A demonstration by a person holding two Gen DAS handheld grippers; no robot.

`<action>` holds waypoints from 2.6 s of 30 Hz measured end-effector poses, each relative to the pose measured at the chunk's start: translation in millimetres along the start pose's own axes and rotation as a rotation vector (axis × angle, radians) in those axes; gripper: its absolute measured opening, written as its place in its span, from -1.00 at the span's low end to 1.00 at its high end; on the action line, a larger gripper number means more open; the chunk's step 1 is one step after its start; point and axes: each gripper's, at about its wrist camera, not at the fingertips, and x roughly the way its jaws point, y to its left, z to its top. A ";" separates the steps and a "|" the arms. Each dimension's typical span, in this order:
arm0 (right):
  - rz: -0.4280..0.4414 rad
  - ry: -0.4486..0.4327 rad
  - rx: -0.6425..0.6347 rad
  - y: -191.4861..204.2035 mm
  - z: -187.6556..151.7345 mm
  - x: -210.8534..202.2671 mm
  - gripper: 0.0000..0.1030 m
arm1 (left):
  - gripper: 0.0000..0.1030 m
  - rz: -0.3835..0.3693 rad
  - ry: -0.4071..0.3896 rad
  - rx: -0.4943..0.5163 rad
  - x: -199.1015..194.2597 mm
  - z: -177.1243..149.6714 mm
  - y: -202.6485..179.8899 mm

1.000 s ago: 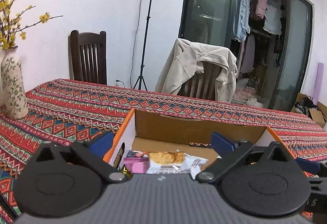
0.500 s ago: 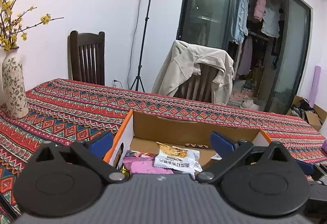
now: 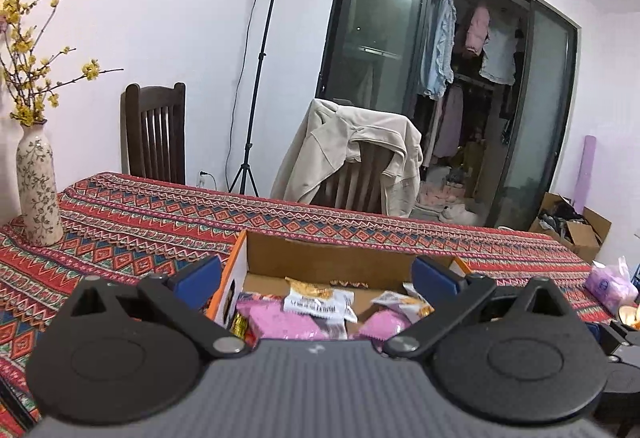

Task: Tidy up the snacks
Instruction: 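Move both tools away from the box toward the remaining packets on the table, then grasp a white packet with the right tool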

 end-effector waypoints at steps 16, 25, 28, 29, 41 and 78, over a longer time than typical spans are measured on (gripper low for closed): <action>0.054 0.125 -0.023 14.9 -63.9 -55.1 1.00 | 1.00 0.039 0.077 0.040 -64.9 -51.4 29.0; 0.091 0.165 -0.058 31.8 -85.7 -71.0 1.00 | 1.00 0.086 0.151 0.022 -74.6 -76.3 52.5; 0.092 0.177 -0.066 38.1 -85.8 -69.0 1.00 | 1.00 0.087 0.157 0.021 -76.3 -79.4 55.0; 0.093 0.180 -0.068 40.7 -85.3 -67.3 1.00 | 1.00 0.086 0.156 0.018 -76.3 -79.0 56.6; 0.104 0.256 -0.046 82.5 -56.3 -5.2 1.00 | 1.00 0.137 0.150 -0.052 -70.8 -76.7 92.9; 0.032 0.233 -0.078 53.3 -66.7 -26.4 -0.01 | 1.00 0.014 0.245 0.013 -64.6 -100.5 73.2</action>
